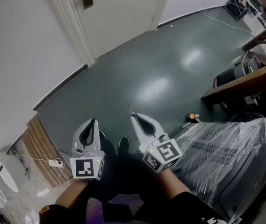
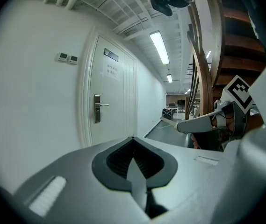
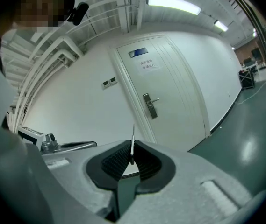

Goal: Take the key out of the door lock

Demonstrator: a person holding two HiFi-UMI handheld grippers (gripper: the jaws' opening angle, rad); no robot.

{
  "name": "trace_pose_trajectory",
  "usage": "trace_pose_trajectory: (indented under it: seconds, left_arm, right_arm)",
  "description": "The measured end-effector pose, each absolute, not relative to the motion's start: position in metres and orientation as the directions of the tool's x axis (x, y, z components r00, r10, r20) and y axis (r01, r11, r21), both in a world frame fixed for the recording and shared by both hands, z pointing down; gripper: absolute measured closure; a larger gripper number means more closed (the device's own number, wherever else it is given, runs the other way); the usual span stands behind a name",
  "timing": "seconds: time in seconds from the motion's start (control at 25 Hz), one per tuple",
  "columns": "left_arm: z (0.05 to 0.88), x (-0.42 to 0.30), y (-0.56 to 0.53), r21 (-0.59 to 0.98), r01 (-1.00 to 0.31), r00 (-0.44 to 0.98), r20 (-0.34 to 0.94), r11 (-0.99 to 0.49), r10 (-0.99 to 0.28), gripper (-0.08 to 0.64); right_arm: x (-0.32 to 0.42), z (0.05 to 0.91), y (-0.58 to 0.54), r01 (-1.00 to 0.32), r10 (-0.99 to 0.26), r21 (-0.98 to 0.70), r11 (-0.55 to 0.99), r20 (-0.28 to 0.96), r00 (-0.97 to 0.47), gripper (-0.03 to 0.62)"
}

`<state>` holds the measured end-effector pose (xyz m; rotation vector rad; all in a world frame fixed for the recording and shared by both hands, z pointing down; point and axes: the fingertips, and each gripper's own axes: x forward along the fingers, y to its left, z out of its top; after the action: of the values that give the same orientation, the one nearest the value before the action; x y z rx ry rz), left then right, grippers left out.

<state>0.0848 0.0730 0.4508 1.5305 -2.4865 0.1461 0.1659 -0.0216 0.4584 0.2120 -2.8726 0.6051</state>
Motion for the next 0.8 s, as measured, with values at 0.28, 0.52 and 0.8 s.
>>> trace_pose_trajectory:
  seconds: [0.28, 0.52, 0.8]
  left_arm:
    - [0.461, 0.09, 0.098, 0.037, -0.876, -0.458, 0.252, 0.481, -0.853, 0.541]
    - [0.467, 0.091, 0.123, 0.043, -0.858, -0.488, 0.251, 0.513, -0.836, 0.541]
    - [0.458, 0.099, 0.125, 0.045, -0.865, -0.48, 0.216, 0.5, -0.85, 0.541]
  right_arm:
    - [0.178, 0.456, -0.009, -0.209, -0.157, -0.228, 0.951, 0.226, -0.961, 0.575]
    - [0.183, 0.468, 0.009, -0.229, -0.181, -0.168, 0.959, 0.262, -0.948, 0.577]
    - [0.191, 0.462, 0.017, -0.246, -0.204, -0.137, 0.96, 0.265, -0.942, 0.577]
